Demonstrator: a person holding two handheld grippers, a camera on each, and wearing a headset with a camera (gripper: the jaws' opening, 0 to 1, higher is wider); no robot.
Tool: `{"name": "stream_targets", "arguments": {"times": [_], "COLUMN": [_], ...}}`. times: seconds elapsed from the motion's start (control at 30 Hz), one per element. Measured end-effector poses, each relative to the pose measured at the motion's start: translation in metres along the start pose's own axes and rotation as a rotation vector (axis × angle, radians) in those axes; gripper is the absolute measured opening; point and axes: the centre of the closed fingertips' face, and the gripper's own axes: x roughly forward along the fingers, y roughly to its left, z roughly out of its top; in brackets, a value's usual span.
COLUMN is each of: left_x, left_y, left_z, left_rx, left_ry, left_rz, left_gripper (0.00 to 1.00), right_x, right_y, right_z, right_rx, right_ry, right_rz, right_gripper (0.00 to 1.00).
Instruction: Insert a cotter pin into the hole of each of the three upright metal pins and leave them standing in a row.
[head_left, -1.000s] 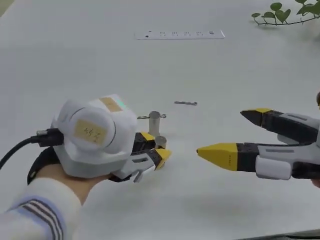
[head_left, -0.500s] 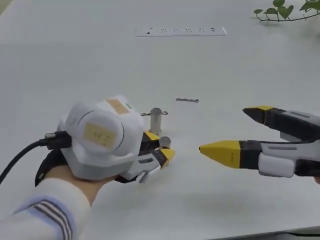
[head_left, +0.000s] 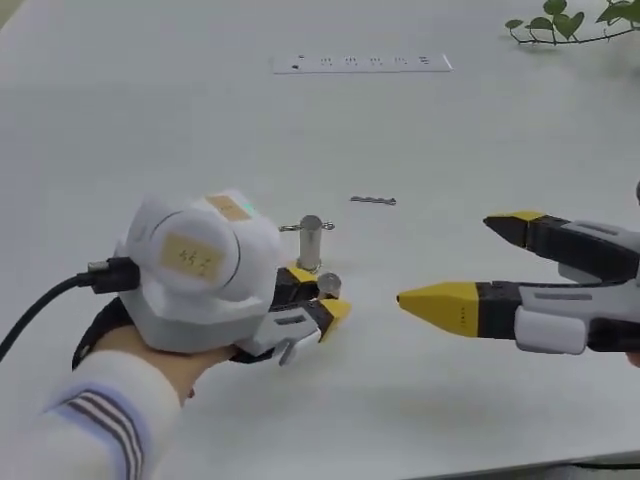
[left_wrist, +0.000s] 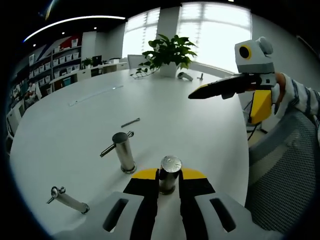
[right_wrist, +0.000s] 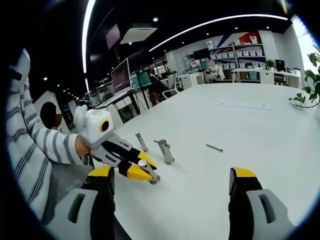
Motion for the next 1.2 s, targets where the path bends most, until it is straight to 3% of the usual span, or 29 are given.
{"name": "stream_targets", "arguments": {"times": [0.17,0.23,0.47,0.57,0.67,0.8,0.9,1.03,1.2], "left_x": [-0.007,-0.013,-0.04,-0.052,-0.063,-0.075,-0.081,-0.087,-0.091], "left_y": [-0.001,-0.003,-0.001,0.0,0.003,0.009,0.011,0.012,0.008], "left_z": [0.0,-0.007,-0.01,-0.01,-0.011,-0.015,-0.024,-0.032,-0.026], "left_rx": [0.059,0.107,0.108,0.082,0.059,0.043,0.03,0.026,0.014], "left_ry": [0.008,0.059,0.058,0.049,0.034,0.023,0.048,0.067,0.035], "left_rz": [-0.032,-0.066,-0.104,-0.12,-0.116,-0.101,-0.096,-0.092,-0.094], "left_gripper": [0.24,0.27,0.45,0.51,0.53,0.65,0.75,0.77,0.89], "right_x": [0.0,0.0,-0.001,0.0,-0.001,-0.001,-0.002,-0.004,-0.005], "right_y": [0.0,0.0,0.001,0.001,0.002,0.001,0.0,-0.001,-0.001], "right_z": [0.001,0.001,-0.001,-0.002,-0.002,-0.002,-0.003,-0.004,-0.009], "right_rx": [-0.002,-0.004,-0.015,-0.02,-0.024,-0.028,-0.031,-0.031,-0.044], "right_ry": [0.001,0.003,0.014,0.02,0.024,0.03,0.04,0.045,0.076], "right_rz": [0.001,0.001,0.004,0.006,0.007,0.004,0.001,-0.001,0.008], "right_gripper": [0.94,0.94,0.93,0.93,0.93,0.92,0.92,0.92,0.92]}}
